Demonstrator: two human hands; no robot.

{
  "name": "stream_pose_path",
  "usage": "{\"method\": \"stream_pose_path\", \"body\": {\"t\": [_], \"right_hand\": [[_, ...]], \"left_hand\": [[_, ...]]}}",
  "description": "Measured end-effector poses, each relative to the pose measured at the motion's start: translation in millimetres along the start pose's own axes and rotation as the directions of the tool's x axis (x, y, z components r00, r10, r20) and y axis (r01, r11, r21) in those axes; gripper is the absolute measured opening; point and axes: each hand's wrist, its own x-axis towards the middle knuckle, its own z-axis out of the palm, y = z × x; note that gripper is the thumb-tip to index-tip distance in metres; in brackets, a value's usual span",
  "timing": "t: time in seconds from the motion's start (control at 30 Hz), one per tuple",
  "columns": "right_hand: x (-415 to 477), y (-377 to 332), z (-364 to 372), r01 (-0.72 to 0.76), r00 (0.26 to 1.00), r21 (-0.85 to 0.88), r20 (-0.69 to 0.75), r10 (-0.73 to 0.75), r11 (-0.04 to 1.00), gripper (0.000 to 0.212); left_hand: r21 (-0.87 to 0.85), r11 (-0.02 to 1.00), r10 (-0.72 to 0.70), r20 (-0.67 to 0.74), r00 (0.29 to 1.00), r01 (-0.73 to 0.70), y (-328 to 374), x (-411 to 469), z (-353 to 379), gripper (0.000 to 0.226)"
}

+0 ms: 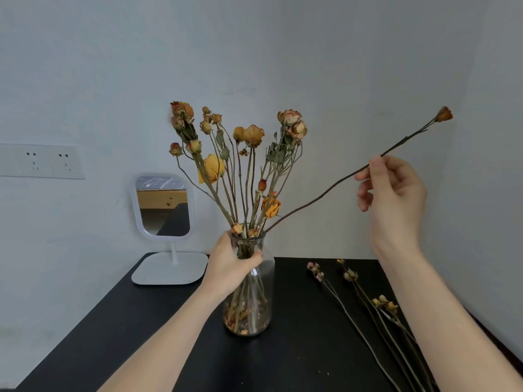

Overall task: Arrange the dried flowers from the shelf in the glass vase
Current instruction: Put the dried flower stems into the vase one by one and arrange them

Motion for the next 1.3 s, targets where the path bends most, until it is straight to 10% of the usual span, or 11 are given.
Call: {"method": "stream_pose_path", "body": {"t": [0.6, 1.3], "right_hand": [[-20, 46, 45, 0.158, 0.922, -0.574, 0.378, 0.089, 0.804, 0.007], [-57, 89, 60, 0.047, 0.871, -0.750, 0.354, 0.340, 0.660, 0.018]], "left_hand": [[0.017, 0.999, 0.045, -0.051, 0.998, -0.044, -11, -1, 9, 0.062], [-0.008, 0.999, 0.040, -0.050, 0.998, -0.040, -9, -4, 9, 0.059]]}}
